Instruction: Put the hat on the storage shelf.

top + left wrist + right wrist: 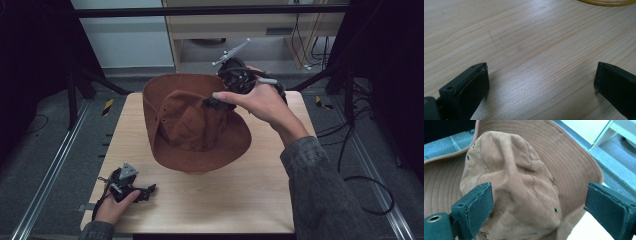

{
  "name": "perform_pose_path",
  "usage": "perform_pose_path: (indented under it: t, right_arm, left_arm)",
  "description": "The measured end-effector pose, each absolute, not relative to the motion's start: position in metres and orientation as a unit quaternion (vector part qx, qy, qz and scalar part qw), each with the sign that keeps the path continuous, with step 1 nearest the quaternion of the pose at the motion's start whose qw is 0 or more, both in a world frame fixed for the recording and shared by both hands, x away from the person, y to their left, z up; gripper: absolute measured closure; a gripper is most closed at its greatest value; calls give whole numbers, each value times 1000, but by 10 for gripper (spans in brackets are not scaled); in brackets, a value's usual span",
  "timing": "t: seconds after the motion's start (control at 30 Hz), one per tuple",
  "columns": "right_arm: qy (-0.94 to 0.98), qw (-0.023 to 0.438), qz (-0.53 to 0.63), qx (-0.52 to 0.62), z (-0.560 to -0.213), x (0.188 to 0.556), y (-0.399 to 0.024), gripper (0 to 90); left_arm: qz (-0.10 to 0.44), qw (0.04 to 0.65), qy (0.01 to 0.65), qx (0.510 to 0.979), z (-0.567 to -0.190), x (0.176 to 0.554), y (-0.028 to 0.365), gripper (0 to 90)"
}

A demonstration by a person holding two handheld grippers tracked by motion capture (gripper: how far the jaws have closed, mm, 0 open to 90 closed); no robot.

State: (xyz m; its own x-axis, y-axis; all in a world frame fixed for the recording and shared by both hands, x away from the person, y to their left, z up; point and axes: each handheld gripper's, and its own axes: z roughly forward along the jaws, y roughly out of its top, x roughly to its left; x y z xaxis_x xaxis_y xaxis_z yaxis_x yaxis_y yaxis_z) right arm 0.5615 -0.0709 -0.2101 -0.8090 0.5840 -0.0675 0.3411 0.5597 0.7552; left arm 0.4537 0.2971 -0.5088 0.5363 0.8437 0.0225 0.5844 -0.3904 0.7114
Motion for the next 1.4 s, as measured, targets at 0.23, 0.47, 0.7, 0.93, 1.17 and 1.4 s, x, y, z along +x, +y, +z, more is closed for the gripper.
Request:
perform_pose_path:
  t: [0.23,0.47,0.7,0.93,1.17,1.4]
  right_arm:
    - [857,173,396,279,-211,557,-92,86]
    - [846,183,403,297,-218,554,-115,103]
    - [832,202,403,323,-230,552,-138,123]
    - [804,235,409,364,-256,539,-176,128]
    - [775,240,413,413,-315,517,-219,138]
    - [779,218,366,460,-416,503,-219,145]
  left_arm:
    - [195,333,440,811,-509,454,297,0]
    - [195,333,440,811,-509,454,297,0]
    - [195,333,440,811,-509,454,297,0]
    - [195,335,442,809,-509,453,297,0]
    - [194,333,441,811,-509,454,297,0]
    - [194,333,442,810,-509,453,297,0]
